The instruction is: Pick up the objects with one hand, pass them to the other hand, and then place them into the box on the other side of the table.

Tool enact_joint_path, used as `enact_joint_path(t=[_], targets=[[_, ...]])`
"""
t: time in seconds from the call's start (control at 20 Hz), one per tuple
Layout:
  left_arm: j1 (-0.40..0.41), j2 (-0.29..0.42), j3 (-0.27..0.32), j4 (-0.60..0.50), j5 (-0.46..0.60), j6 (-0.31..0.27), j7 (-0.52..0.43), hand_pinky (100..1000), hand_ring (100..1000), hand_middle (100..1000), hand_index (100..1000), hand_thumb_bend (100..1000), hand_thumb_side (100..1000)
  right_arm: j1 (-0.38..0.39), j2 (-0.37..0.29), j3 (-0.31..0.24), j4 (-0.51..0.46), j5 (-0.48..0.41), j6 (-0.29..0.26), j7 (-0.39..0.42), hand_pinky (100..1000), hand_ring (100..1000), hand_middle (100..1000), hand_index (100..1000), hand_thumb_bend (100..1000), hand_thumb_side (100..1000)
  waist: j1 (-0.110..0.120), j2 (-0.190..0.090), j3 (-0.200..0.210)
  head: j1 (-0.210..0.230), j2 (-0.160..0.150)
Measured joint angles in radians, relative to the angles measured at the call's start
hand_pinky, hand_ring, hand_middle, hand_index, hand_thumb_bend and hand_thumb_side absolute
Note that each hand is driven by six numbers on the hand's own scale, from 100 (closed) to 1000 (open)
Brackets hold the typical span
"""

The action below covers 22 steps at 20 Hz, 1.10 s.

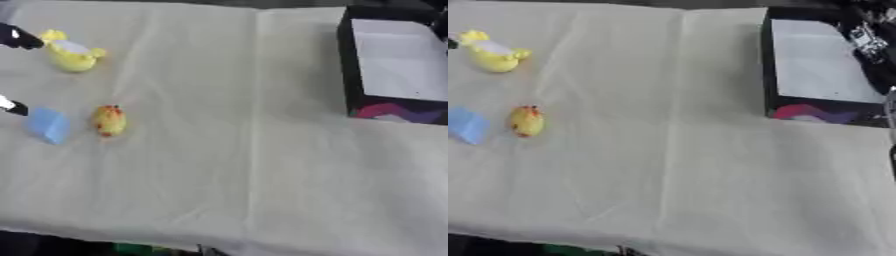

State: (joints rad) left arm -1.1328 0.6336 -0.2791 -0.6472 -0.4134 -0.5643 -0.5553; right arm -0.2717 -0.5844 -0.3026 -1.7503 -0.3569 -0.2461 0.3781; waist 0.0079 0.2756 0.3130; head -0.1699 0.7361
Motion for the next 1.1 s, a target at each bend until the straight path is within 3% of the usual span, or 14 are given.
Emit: enact_joint_path(t=[0.75,1.1], targets=[[0.042,-0.017,-0.096,0.020,-0.055,0.004,-0.004,930,873,805,853,758,100,-0.001,0.001,0.009,0.004,0.001,-0.003,0.007,929,1000,999,1000,100,561,-0.002,0.000,-0.010,-0.012,0.000],[0.044,-0.018,-0.083,0.009,-0.102,0.004,-0.004,922,873,809,849,749,100,0.000,0.009,0.009,0.007,0.005,-0.001,0.010,929,1000,1000,1000,100,562,-0.002,0.000,-0.010,-0.012,-0.001]])
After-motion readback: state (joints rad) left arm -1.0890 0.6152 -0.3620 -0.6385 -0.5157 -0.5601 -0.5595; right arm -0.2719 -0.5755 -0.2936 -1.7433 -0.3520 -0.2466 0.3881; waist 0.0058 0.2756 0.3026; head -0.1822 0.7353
